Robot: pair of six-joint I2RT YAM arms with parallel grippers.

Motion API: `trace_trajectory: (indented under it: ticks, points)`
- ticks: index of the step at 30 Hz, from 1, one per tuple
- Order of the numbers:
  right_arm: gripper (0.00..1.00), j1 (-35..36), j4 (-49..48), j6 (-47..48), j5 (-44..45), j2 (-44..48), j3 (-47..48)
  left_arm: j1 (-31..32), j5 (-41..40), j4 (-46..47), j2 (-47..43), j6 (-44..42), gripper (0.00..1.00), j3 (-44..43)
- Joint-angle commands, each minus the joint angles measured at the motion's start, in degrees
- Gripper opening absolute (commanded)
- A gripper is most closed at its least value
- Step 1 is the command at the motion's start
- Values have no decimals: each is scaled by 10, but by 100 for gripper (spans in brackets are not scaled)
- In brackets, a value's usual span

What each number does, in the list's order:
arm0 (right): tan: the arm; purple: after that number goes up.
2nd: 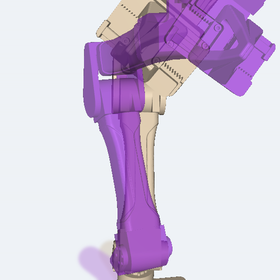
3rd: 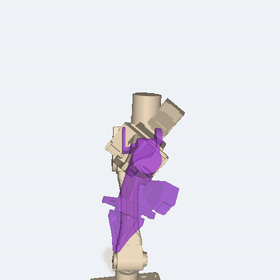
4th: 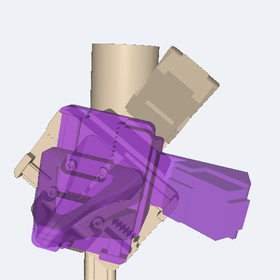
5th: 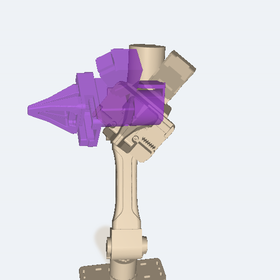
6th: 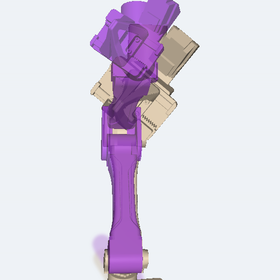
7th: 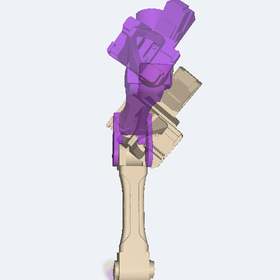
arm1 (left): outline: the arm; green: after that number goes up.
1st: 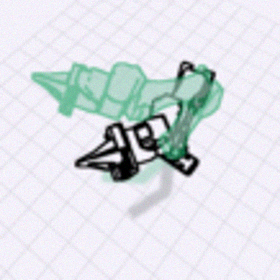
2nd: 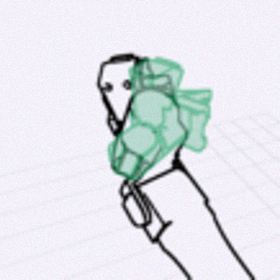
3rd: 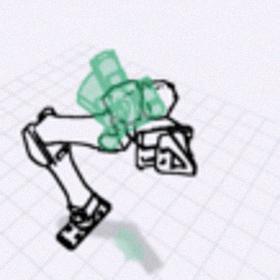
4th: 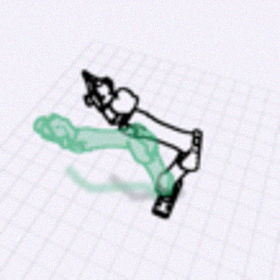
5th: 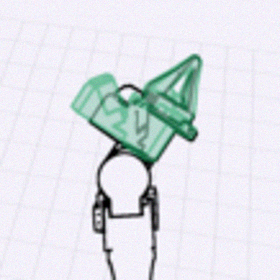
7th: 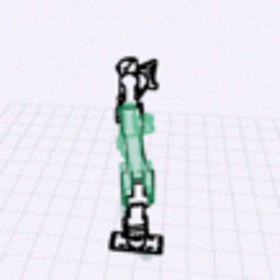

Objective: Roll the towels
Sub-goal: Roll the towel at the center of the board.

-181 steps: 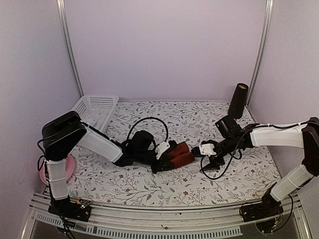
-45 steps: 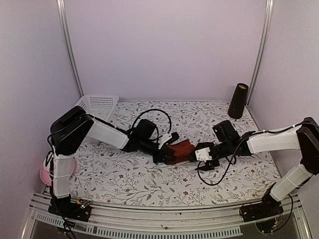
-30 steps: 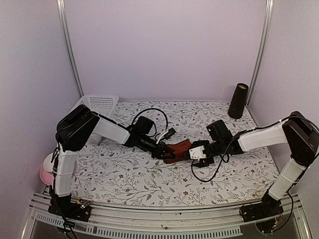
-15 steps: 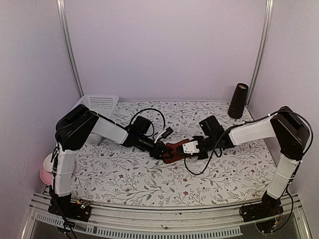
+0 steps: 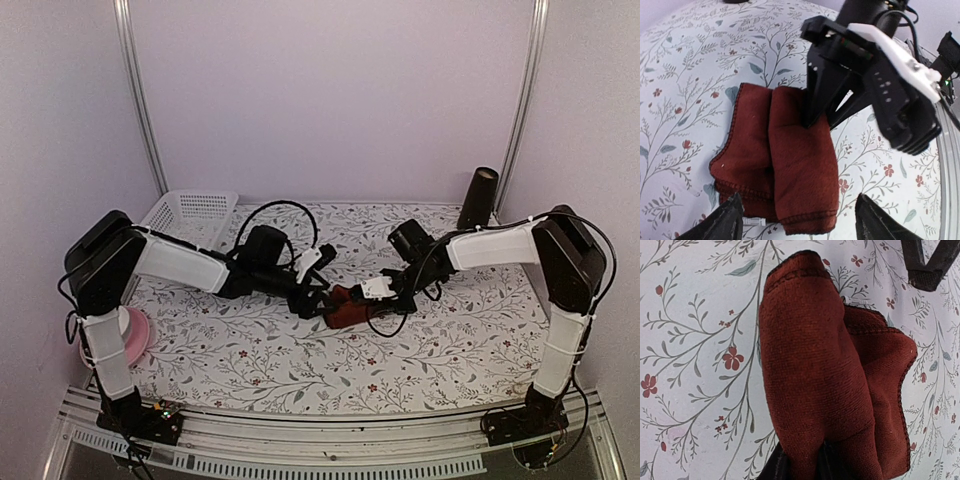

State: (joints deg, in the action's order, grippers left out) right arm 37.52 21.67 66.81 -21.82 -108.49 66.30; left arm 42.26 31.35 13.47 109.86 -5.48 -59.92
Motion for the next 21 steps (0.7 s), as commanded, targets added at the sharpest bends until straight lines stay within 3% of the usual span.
trace_trajectory:
  ticks: [1,4,14,21]
  points:
    - [18,-2,202,-12,-71,-59,49,41,-37,33,-7,-51,77,22]
    - [18,-3,260,-8,-92,-78,88,61,-52,44,-5,-71,77,27]
    - [18,-9,313,-21,-109,-94,126,112,-160,85,-11,-130,75,52]
    - [18,-21,267,-58,-94,-84,122,122,-185,105,-3,-142,74,62]
